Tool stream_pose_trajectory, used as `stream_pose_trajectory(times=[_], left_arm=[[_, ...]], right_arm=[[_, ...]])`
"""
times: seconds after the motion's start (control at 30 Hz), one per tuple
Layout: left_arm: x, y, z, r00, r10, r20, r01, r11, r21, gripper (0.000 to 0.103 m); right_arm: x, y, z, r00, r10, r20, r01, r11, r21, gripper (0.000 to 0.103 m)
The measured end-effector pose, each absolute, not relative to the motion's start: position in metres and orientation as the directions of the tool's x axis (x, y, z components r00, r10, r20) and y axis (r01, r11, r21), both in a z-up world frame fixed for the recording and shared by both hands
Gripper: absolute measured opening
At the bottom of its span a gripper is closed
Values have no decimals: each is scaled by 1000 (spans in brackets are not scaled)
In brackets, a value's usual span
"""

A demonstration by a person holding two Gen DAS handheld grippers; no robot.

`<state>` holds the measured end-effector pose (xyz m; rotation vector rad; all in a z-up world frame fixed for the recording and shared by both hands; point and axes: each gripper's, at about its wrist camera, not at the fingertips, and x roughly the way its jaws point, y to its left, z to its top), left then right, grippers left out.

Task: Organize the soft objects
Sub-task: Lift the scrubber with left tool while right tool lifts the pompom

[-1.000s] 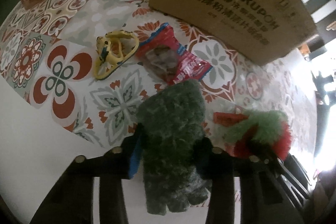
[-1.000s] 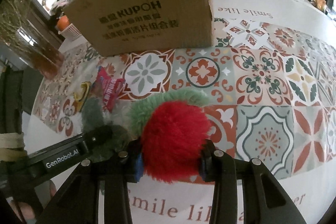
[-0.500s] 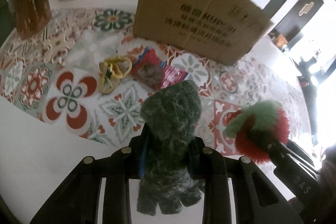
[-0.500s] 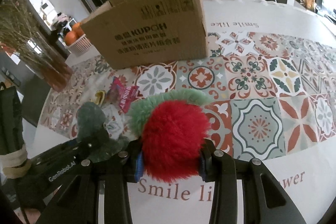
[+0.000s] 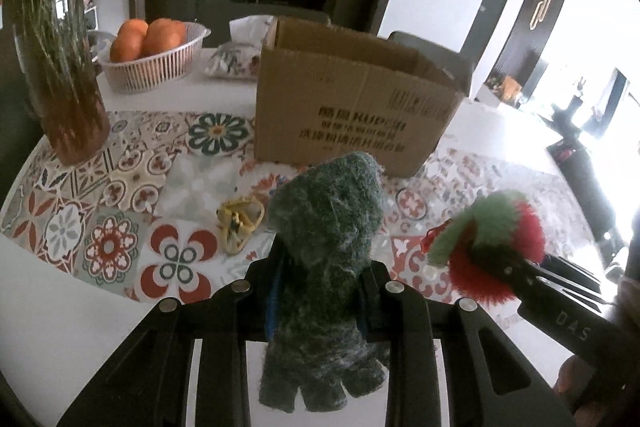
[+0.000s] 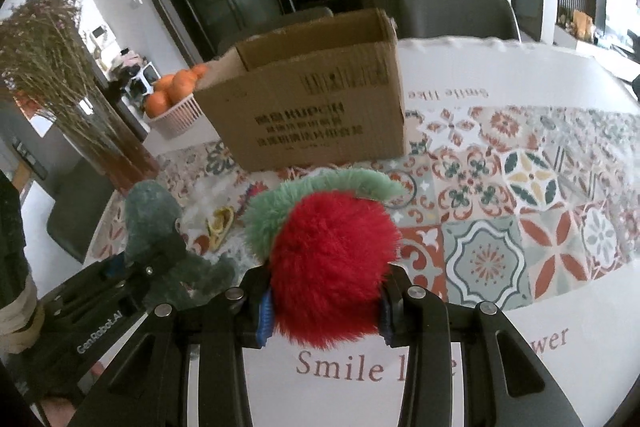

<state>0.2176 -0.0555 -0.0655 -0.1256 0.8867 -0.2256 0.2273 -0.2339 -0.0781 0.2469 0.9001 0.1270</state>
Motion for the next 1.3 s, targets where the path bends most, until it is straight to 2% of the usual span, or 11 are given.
stream_pose_trajectory(times=[0.4, 1.3], left_arm=[[229, -48, -31, 660, -297, -690, 201, 955, -219, 29], [311, -66, 45, 776, -315, -546, 319, 943, -92, 29]], right_arm=[[234, -221, -35, 698, 204, -687, -45, 969, 243, 40], [312, -228, 29, 788, 184, -587, -80, 977, 200, 40]])
